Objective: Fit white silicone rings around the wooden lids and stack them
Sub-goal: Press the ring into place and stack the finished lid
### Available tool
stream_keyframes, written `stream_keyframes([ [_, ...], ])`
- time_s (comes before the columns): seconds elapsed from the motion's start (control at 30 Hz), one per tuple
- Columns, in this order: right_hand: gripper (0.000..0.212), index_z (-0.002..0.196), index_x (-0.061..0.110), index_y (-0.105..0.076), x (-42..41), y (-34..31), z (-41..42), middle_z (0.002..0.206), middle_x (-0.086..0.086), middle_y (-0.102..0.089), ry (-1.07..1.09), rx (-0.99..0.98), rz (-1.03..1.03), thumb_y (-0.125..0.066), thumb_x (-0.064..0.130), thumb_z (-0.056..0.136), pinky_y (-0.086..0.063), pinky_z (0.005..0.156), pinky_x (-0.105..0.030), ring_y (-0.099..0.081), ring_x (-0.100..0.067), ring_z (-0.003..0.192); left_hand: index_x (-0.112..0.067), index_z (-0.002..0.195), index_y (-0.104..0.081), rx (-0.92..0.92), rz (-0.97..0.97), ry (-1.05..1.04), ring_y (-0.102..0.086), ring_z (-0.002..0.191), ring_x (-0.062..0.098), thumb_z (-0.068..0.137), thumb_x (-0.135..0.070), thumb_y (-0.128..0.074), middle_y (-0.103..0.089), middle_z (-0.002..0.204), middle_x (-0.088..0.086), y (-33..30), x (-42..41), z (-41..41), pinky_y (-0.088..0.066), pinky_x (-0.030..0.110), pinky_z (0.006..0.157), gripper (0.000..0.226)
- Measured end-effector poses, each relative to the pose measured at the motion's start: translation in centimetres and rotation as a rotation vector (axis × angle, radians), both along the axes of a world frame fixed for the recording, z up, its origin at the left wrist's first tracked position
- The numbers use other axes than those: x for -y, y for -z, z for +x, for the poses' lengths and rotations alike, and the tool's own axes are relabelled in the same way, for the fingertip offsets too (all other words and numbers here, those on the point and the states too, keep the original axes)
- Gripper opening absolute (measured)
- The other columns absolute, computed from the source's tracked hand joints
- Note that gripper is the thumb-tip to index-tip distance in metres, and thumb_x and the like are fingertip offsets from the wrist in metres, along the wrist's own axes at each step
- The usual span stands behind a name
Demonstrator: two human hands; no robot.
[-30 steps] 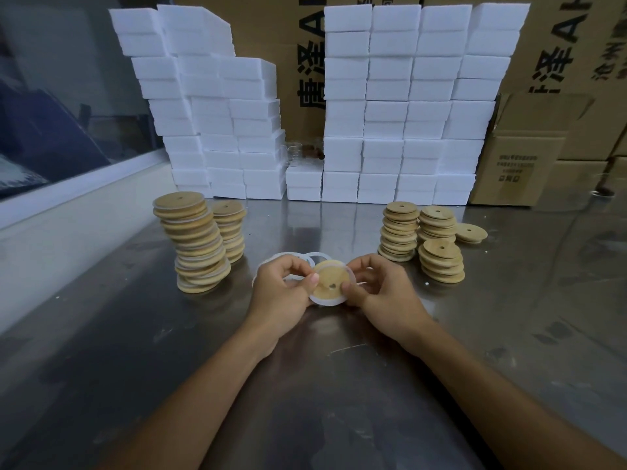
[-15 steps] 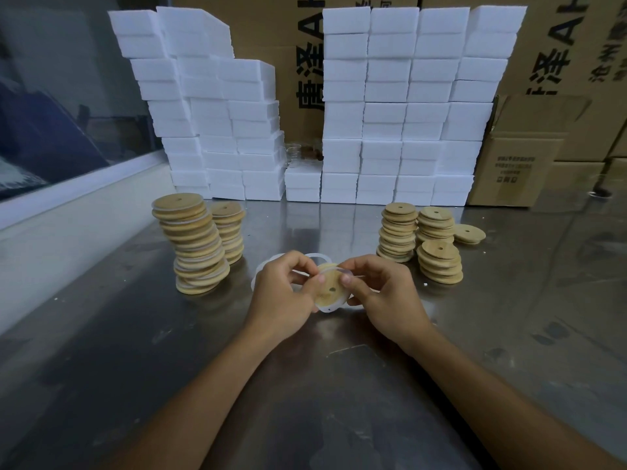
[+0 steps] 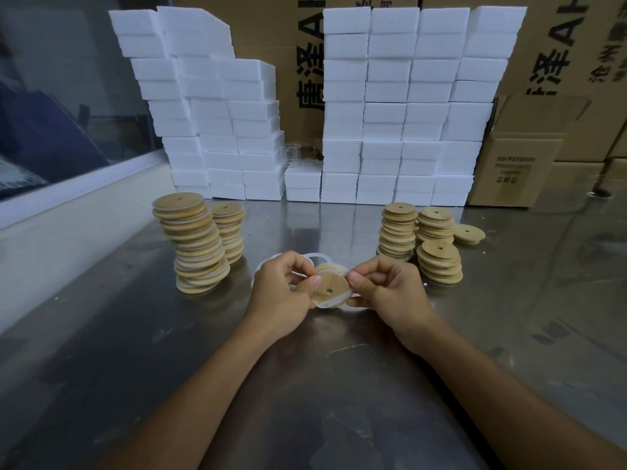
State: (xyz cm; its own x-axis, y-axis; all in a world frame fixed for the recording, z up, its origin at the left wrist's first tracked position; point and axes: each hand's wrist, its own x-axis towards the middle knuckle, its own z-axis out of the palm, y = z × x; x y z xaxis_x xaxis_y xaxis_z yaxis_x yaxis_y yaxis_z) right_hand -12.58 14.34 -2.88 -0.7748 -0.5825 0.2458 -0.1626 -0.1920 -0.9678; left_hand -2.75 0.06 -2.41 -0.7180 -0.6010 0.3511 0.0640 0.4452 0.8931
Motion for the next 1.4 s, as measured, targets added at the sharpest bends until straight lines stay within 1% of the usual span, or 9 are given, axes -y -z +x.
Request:
stream_keyframes([
  [0.13,0.007,0.079,-0.001,-0.067,0.02,-0.19,0.15,0.069,-0.009,-0.074,0.008,-0.002,-0.006,-0.068,-0.003,0.085,-0.057,0.060,-0.022,-0.070,-0.013,0.064,-0.018,0.073,-0.060,0.013,0.008,-0.020,-0.070,0.070,0.022,0.083,-0.001,-0.072,-0.070,0.088,0.010,0.00,-0.03,-0.02,-0.052,0.022,0.049,0.023],
  [0.3,0.005,0.085,-0.002,-0.068,0.07,-0.30,0.35,0.079,-0.014,-0.075,0.032,-0.015,0.014,-0.071,0.003,0.085,-0.061,0.068,-0.033,-0.071,-0.019,0.071,-0.013,0.072,-0.059,-0.006,0.119,-0.020,-0.069,0.062,0.016,0.085,0.002,-0.069,-0.071,0.089,0.016,0.05,-0.18,0.01,-0.050,0.016,0.049,0.022],
  [0.5,0.004,0.087,0.002,-0.067,0.23,-0.09,0.31,0.079,-0.010,-0.075,0.048,-0.055,0.026,-0.070,0.004,0.087,-0.062,0.067,-0.033,-0.073,-0.019,0.074,-0.008,0.072,-0.058,-0.006,0.247,-0.001,-0.069,0.073,0.020,0.086,0.006,-0.066,-0.067,0.092,0.020,0.25,-0.28,-0.30,-0.059,0.028,0.055,0.021],
  [0.67,0.004,0.086,0.002,-0.066,0.38,0.13,0.19,0.082,-0.016,-0.074,0.043,-0.120,0.055,-0.069,0.002,0.088,-0.061,0.067,-0.030,-0.072,-0.016,0.073,-0.015,0.074,-0.059,0.014,0.081,-0.028,-0.071,0.071,0.018,0.083,-0.002,-0.068,-0.069,0.085,0.010,0.34,0.00,-0.08,-0.059,0.037,0.050,0.018],
  [0.77,0.004,0.087,0.003,-0.065,0.43,0.19,0.23,0.085,-0.019,-0.073,0.036,-0.191,0.080,-0.069,0.002,0.088,-0.061,0.070,-0.032,-0.071,-0.019,0.076,-0.023,0.073,-0.058,0.011,-0.088,-0.038,-0.070,0.078,0.016,0.081,-0.006,-0.070,-0.068,0.084,-0.001,0.26,0.09,0.06,-0.060,0.046,0.057,0.023],
  [0.9,0.006,0.091,-0.001,-0.066,0.33,0.17,0.30,0.087,-0.017,-0.073,0.026,-0.274,0.104,-0.069,0.003,0.088,-0.062,0.074,-0.034,-0.072,-0.025,0.082,-0.027,0.077,-0.059,-0.025,-0.177,0.015,-0.068,0.084,0.011,0.082,-0.008,-0.068,-0.065,0.082,-0.013,0.26,-0.11,0.11,-0.060,0.045,0.063,0.022],
  [1.1,0.009,0.092,0.003,-0.067,0.32,0.09,0.35,0.089,-0.011,-0.074,0.023,-0.310,0.149,-0.073,0.004,0.085,-0.060,0.083,-0.044,-0.072,-0.025,0.086,-0.031,0.079,-0.059,-0.021,-0.188,0.023,-0.069,0.085,0.017,0.086,-0.009,-0.067,-0.068,0.086,-0.006,0.44,-0.12,0.01,-0.060,0.046,0.067,0.024],
  [1.23,0.007,0.090,0.000,-0.067,0.40,0.18,0.44,0.088,-0.014,-0.074,0.035,-0.294,0.142,-0.072,0.003,0.086,-0.057,0.085,-0.052,-0.071,-0.031,0.087,-0.033,0.081,-0.058,-0.006,-0.167,0.013,-0.070,0.086,0.020,0.087,-0.010,-0.067,-0.070,0.087,-0.002,0.41,-0.13,-0.02,-0.060,0.047,0.068,0.026],
  [1.4,0.007,0.088,-0.003,-0.069,0.33,0.16,0.42,0.086,-0.016,-0.075,0.026,-0.217,0.114,-0.072,0.003,0.085,-0.060,0.082,-0.043,-0.073,-0.028,0.085,-0.029,0.077,-0.058,0.014,-0.132,-0.003,-0.070,0.081,0.023,0.087,-0.008,-0.066,-0.071,0.085,0.002,0.36,-0.27,-0.02,-0.059,0.049,0.069,0.025],
])
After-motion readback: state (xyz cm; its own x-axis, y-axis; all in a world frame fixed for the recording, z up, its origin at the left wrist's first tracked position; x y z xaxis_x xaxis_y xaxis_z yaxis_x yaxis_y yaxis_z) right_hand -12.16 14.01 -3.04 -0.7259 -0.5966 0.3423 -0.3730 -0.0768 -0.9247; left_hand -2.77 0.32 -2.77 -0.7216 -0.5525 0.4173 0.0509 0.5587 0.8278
